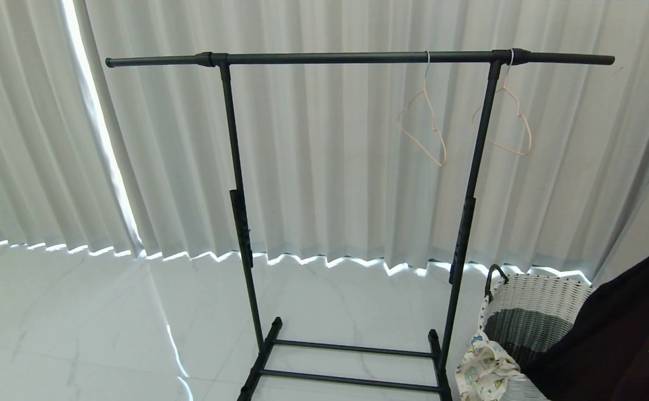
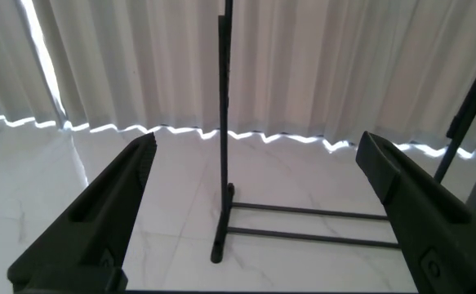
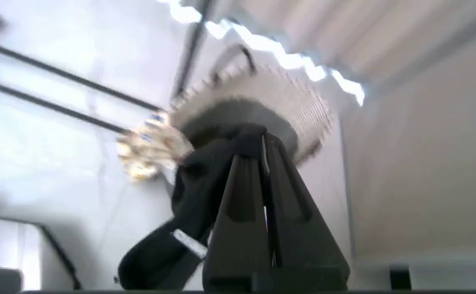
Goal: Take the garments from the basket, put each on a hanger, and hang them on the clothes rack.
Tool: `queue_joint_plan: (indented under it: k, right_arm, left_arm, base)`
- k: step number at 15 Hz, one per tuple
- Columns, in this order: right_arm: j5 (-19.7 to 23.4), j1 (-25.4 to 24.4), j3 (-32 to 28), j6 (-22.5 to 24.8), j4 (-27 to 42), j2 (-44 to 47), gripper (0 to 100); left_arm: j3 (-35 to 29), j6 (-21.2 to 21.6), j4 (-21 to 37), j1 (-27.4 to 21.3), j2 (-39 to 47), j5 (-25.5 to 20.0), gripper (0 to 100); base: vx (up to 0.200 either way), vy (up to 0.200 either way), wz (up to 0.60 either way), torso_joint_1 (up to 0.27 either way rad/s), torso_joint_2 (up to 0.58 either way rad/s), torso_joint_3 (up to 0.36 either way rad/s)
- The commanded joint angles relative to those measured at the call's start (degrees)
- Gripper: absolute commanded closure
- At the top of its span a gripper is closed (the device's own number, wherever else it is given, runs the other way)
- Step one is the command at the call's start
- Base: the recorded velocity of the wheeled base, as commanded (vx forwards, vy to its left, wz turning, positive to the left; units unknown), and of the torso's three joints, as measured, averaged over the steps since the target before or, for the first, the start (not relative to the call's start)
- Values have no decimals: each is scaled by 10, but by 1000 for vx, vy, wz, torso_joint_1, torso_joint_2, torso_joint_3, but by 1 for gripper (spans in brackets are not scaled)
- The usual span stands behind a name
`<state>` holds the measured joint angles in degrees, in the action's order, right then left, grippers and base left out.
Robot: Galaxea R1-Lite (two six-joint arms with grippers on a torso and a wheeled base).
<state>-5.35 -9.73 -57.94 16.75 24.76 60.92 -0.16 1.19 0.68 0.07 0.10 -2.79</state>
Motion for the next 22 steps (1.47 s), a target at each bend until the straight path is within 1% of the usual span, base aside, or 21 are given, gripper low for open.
queue_joint_plan:
  k: [1, 2, 3, 4, 6, 9, 10, 14, 18, 22]
  right_arm:
    - [0, -53, -40, -1, 23, 9, 100]
    - [0, -65, -42, -1, 27, 10, 100]
    - [1, -71, -39, -1, 28, 10, 100]
    - [1, -76, -38, -4, 28, 11, 100]
    - [1, -93, -36, -29, 28, 10, 100]
    - [1, -137, -35, -67, 33, 17, 100]
    - [1, -144, -33, -80, 33, 16, 100]
    - [1, -146, 25, -92, 31, -17, 100]
    - [1, -146, 38, -93, 32, -36, 100]
    - [1, -146, 35, -93, 31, -33, 100]
  left_arm:
    - [0, 8, 0, 0, 1, -1, 0]
    - [0, 24, 0, 0, 1, -6, 0]
    - [0, 26, 0, 0, 1, -6, 0]
    - [0, 21, 0, 0, 0, -7, 0]
    - [0, -28, 0, -2, 3, -2, 0]
    - [0, -22, 0, -2, 2, -5, 0]
    - [0, -21, 0, -2, 3, -6, 0]
    - [0, -22, 0, -2, 3, -6, 0]
    - [0, -22, 0, -3, 3, -11, 0]
    - [0, -25, -1, -3, 3, -13, 0]
  base:
    - [0, 0, 0, 0, 0, 0]
    - [0, 0, 0, 0, 0, 0]
    - [0, 0, 0, 0, 0, 0]
    - [0, 0, 0, 0, 0, 0]
    - [0, 0, 0, 0, 0, 0]
    - [0, 0, 0, 0, 0, 0]
    - [0, 0, 0, 0, 0, 0]
    - [0, 0, 0, 0, 0, 0]
    - [0, 0, 0, 0, 0, 0]
    - [0, 0, 0, 0, 0, 0]
